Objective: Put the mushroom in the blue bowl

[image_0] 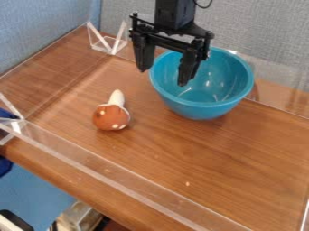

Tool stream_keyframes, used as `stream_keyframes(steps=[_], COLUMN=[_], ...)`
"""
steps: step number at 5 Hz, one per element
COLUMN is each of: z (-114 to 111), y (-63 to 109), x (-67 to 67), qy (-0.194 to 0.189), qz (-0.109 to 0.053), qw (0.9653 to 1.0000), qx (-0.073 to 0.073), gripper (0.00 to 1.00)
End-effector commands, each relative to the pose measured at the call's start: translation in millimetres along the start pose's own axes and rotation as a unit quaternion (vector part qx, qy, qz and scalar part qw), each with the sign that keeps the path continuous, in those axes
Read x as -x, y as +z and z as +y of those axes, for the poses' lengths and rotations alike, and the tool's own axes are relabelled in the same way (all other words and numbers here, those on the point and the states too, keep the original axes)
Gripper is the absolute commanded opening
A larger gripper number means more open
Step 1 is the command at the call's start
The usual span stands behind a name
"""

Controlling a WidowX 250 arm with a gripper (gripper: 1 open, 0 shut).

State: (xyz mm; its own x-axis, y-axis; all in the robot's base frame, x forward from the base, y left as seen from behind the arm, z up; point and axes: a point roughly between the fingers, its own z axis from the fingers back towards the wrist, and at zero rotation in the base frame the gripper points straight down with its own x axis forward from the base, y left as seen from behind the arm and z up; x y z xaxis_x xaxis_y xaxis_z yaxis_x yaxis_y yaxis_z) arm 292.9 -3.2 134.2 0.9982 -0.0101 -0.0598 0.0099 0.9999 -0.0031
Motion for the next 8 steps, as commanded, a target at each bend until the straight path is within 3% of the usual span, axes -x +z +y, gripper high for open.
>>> stream_keyframes(steps=[1, 3, 5, 7, 8], z=[1.7, 27.5, 48.2, 47.8, 62.4], y=[-2.9, 1.9, -18.9, -49.1, -58.9], x=[4.6, 25.6, 34.5, 39.2, 30.7], qy=[-0.006, 0.052, 0.145, 0.114, 0.137], qz=[0.008, 0.015, 0.020, 0.021, 0.020], qw=[0.9999, 0.9985, 0.9891, 0.9930, 0.9901], qx=[-0.002, -0.004, -0.011, -0.018, -0.017], gripper=[1.00, 1.00, 1.00, 1.00, 1.00])
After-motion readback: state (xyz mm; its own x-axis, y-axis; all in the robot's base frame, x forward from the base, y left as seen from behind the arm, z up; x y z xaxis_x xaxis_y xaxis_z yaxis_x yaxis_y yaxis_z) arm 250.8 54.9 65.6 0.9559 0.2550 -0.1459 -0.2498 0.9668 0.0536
